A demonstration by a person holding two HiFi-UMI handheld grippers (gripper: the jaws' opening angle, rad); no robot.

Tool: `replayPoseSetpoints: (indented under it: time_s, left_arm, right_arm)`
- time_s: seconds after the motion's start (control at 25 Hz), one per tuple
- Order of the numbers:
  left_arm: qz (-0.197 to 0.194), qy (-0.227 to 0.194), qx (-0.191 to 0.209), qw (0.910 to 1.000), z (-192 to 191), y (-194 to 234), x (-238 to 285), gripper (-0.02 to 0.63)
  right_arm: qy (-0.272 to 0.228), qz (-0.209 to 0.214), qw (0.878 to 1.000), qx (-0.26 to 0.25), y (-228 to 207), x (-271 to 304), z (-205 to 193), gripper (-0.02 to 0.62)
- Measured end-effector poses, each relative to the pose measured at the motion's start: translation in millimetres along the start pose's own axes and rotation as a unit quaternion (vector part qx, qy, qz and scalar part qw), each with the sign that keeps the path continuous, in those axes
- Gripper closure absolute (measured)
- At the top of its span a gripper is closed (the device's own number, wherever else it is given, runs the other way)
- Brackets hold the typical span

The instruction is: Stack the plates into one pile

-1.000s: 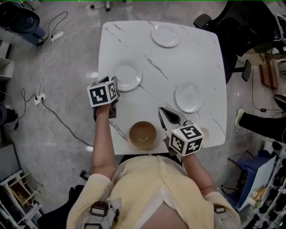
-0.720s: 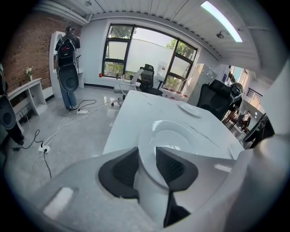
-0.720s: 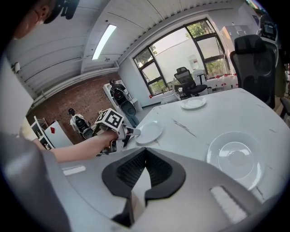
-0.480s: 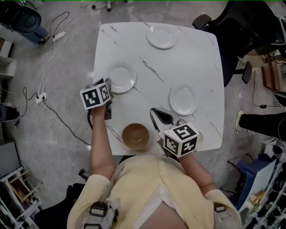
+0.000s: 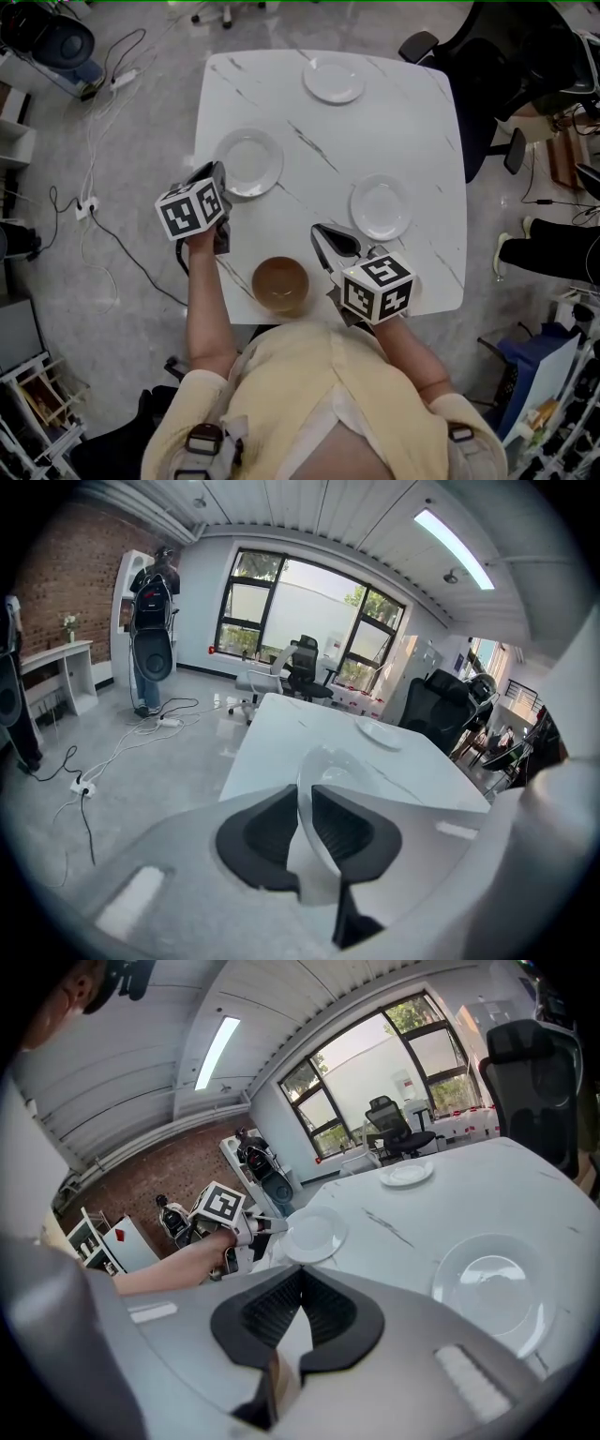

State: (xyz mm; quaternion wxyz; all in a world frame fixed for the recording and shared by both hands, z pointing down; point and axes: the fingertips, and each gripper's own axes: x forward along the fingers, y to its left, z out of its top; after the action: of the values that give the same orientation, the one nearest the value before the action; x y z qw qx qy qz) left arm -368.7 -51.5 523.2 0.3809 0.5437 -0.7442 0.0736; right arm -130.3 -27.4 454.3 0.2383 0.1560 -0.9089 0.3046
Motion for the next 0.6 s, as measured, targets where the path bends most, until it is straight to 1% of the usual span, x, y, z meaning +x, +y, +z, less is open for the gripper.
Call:
replayPoseSetpoints:
  time_s: [0.16,0.4,0.6]
  left_arm:
    - [-0.017,-0.026,-0.007,0.9995,13,-10,-17,0.572]
    - [-0.070,-0.058,-0.027,0.9955,25,-34,-36,0.591]
    - [-0.105,-0.083,-0.033,0.9905,33,-55,-51,0.597]
  right_arm:
    - [-0.004,0.007,1.000,0.011,2,-4,0,0.592]
    - [-0.016,0.017,0.999,0.026,4,-13,3,0.592]
    - [-0.028,0.017,0.999,0.028,4,-25,5,0.592]
